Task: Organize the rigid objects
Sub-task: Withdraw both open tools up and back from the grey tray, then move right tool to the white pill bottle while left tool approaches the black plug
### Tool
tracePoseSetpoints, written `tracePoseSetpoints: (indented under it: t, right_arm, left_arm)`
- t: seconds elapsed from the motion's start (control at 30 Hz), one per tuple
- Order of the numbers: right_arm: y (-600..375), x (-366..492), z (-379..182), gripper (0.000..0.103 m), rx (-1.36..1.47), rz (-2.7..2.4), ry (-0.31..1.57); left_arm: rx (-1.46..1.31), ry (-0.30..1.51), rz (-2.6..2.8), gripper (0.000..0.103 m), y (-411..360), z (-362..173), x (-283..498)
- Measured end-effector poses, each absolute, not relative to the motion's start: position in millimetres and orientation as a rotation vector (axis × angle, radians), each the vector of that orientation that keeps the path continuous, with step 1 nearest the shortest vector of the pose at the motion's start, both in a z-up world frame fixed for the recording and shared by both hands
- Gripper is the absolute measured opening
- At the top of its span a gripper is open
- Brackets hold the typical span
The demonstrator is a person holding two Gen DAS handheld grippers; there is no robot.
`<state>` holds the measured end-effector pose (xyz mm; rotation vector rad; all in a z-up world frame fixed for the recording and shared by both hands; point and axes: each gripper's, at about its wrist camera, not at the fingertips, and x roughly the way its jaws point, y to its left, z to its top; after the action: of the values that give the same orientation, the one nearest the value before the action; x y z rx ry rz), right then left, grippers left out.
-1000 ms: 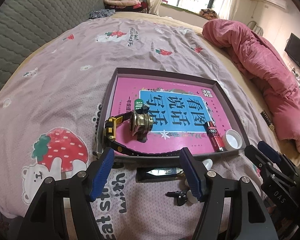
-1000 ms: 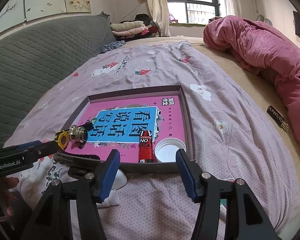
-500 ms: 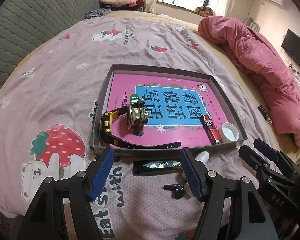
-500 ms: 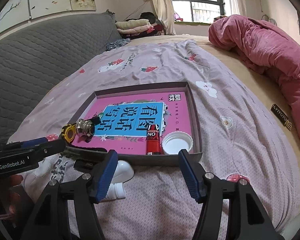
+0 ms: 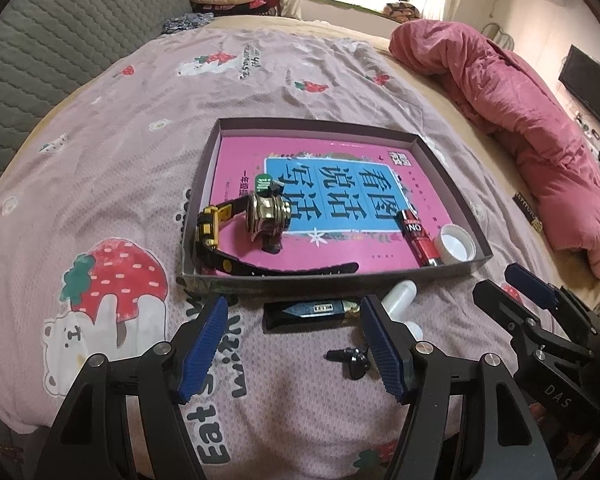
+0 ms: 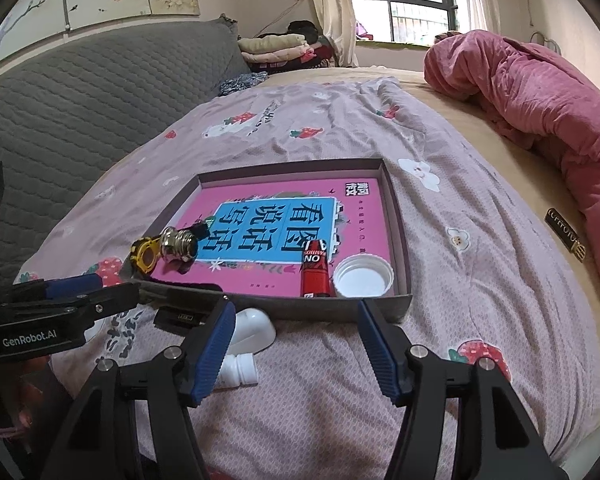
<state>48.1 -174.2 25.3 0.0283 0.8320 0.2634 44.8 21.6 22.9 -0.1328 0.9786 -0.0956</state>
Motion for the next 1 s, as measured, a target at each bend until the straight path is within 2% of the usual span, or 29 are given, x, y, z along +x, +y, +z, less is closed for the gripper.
tracePoseSetpoints:
  t: [1.0]
  right_arm:
    - [-166.3, 37.0, 7.8, 0.063, -0.015, 0.282, 0.912]
  left_arm:
    - [-0.119, 1.144, -0.179, 0.07, 11.0, -16.6, 34.2]
